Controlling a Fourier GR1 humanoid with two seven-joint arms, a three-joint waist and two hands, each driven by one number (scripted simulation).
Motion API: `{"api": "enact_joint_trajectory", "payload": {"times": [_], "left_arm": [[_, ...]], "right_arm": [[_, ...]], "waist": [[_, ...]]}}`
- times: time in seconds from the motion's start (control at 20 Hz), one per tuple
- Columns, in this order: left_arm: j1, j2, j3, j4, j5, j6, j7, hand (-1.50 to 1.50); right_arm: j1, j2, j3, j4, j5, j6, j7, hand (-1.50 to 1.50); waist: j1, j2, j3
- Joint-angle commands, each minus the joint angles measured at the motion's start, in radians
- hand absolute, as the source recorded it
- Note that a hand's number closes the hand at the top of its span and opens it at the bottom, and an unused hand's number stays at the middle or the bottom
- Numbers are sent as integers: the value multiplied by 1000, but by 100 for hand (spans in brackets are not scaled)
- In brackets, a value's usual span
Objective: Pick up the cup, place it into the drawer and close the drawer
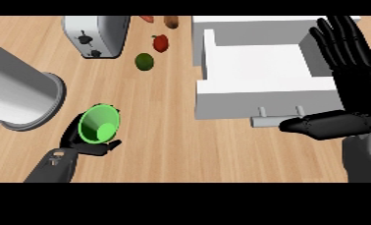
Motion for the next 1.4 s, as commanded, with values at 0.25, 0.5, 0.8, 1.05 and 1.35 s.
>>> {"api": "enact_joint_trajectory", "payload": {"times": [0.25,0.5,0.8,1.05,1.35], "left_arm": [[-6,-71,125,-45,69,348,-194,150],[-8,-157,259,-55,191,435,-248,150],[-131,-148,210,-114,188,248,-178,150],[-232,-169,147,-233,175,263,-9,150],[-311,-256,68,-394,165,316,158,150]], "right_arm": [[21,-7,-7,-46,-14,0,35,-150],[20,-10,-35,0,-44,23,-14,-150],[57,-20,-19,-24,-9,28,-11,-150],[9,3,-7,30,32,-12,-19,-150],[-5,-36,-51,16,-28,23,4,-150]], "waist": [[-3,-4,1],[8,-1,2],[13,-10,4],[37,-16,7],[35,-17,6]]}}
